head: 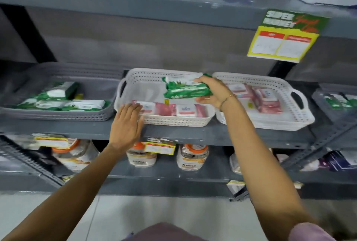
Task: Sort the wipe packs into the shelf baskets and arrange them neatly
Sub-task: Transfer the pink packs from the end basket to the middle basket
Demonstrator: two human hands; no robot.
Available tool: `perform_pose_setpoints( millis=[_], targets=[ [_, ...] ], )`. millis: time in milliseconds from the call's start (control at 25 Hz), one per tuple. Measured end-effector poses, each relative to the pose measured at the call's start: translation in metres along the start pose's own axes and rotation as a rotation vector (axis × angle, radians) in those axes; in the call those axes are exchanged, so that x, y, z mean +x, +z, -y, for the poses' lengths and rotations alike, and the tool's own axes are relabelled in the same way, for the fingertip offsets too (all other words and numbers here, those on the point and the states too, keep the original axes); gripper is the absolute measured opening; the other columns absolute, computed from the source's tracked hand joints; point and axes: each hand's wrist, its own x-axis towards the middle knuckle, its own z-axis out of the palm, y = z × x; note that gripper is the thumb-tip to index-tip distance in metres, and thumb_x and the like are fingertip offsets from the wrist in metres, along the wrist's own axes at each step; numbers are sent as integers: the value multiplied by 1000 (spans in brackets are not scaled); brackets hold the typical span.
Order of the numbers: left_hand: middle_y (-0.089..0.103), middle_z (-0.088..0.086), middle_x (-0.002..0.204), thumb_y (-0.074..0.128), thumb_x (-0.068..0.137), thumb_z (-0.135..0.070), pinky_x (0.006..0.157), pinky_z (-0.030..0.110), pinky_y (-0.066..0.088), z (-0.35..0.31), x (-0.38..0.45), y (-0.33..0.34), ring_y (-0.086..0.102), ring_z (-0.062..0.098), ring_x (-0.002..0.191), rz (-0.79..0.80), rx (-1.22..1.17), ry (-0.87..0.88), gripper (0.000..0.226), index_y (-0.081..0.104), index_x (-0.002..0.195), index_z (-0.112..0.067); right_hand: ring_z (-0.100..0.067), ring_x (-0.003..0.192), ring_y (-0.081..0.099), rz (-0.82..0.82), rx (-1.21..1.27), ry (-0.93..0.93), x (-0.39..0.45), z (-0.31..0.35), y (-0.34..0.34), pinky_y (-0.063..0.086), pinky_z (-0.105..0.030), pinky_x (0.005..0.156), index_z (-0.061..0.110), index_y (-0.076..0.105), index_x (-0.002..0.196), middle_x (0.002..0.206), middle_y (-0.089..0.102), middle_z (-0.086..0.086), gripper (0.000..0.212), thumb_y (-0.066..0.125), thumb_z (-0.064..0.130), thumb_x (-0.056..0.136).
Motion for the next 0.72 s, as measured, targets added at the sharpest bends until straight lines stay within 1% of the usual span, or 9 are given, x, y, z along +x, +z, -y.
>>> perform_pose_setpoints(
  millis=[80,160,280,320,400,480,520,600,720],
  targets=[
    [59,18,124,33,97,-28,112,43,28,59,-11,-17,49,34,121,-42,28,-85,43,56,120,-1,-24,52,66,118,88,-1,7,1,76,59,-30,52,15,59,91,84,59,0,10,65,19,83],
    [58,19,125,32,97,-28,110,44,30,109,-19,-33,48,36,121,-64,50,-162,43,55,121,0,-27,49,69,205,154,36,14,0,140,59,-32,50,14,58,100,93,62,-5,20,65,18,82],
    [56,20,125,32,98,-28,111,46,29,188,-36,-55,47,36,122,-55,74,-234,44,54,123,0,-25,46,69,252,181,127,25,-8,237,60,-34,48,10,55,107,109,63,-13,28,66,20,83],
    [56,20,125,31,98,-30,112,45,26,205,-41,-58,46,35,122,-33,76,-225,45,54,123,0,-28,53,71,246,201,157,28,-13,260,61,-36,54,6,52,114,121,60,-16,37,67,18,83],
    [58,19,122,25,100,-34,110,41,24,231,-52,-61,49,34,118,11,83,-166,50,53,125,0,-40,94,69,243,238,215,35,-23,306,60,-43,78,2,41,130,142,46,-18,50,63,10,86],
    [61,18,115,25,100,-33,103,39,29,239,-54,-61,50,32,109,16,73,-117,50,54,124,-1,-41,127,49,253,196,269,34,-30,332,50,-46,95,6,31,143,153,31,-17,53,51,5,94],
    [61,17,111,27,99,-31,98,38,30,240,-53,-62,49,31,105,5,66,-116,46,54,123,-2,-39,134,41,265,152,281,31,-31,340,47,-46,99,5,29,145,155,26,-17,51,44,4,96],
    [62,14,105,30,97,-28,92,38,32,239,-50,-62,47,28,98,-25,58,-112,41,54,121,-5,-37,136,39,277,52,268,26,-28,344,46,-44,102,1,30,144,154,26,-19,47,38,3,98],
    [61,11,105,29,98,-28,95,39,32,240,-52,-59,49,28,98,-25,54,-111,42,55,121,-5,-38,132,44,288,3,276,23,-17,328,48,-41,98,1,34,142,150,32,-24,48,45,4,95]
  ],
)
